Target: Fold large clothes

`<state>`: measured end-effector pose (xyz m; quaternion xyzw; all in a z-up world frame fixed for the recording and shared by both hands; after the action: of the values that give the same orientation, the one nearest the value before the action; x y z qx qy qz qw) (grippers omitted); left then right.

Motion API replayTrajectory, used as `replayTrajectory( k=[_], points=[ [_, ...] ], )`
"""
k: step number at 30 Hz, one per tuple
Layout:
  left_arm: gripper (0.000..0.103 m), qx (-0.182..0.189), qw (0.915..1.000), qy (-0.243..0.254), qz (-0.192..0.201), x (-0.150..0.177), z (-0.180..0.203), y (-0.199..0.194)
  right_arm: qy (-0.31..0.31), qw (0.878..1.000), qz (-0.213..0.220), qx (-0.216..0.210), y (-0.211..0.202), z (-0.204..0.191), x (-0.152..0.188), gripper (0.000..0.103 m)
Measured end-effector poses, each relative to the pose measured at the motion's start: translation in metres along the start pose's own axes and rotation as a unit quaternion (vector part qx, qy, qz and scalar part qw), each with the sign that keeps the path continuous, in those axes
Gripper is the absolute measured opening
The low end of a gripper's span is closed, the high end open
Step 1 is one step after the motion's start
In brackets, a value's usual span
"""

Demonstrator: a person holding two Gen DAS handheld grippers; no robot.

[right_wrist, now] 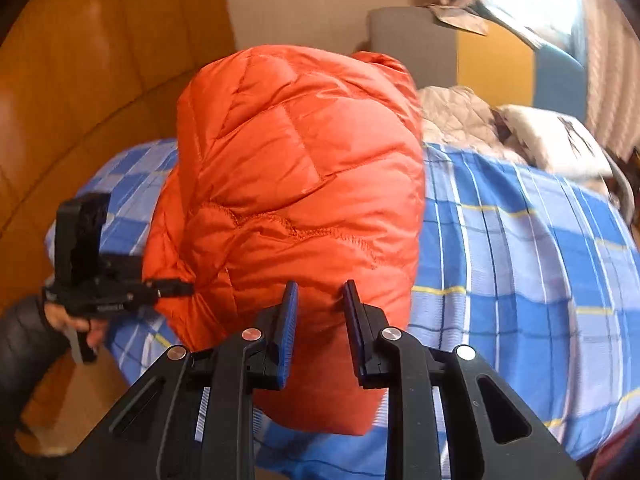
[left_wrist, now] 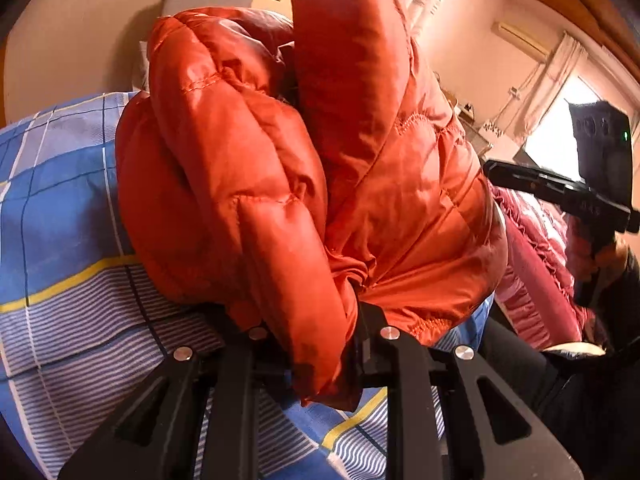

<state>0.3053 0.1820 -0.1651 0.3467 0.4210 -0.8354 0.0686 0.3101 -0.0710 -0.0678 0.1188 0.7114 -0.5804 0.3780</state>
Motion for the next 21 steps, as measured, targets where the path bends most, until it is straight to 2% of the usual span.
replayTrajectory(
  k=[5,12,21],
  points=[
    [0.020,-0.001,0.9999,0.012,-0.007,-0.002,0.003,0.002,-0.038,0.999,0.005,-0.001,0.003,0.008,-0.030,0.024],
    [0.020,0.016,0.9998,0.003,-0.008,-0.004,-0.007,0.005,-0.082,0.996,0.017,0.031,0.017,0.009,-0.073,0.024],
    [0.020,0.024,0.9996,0.005,-0.017,-0.004,-0.026,0.005,-0.075,0.997,0.007,0.029,0.021,0.012,-0.062,0.024]
  ],
)
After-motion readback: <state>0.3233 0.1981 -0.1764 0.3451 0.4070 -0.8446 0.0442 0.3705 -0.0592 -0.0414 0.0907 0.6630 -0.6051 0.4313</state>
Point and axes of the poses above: each gripper's, at about its wrist camera, not at the fingertips, and y roughly the way its jaws point, z to its right, x to its underside, the point moved 1 cm from there along y, roughly the way its jaws point, and after that the axes turned 3 degrees about -y, right-handed, at the moved point
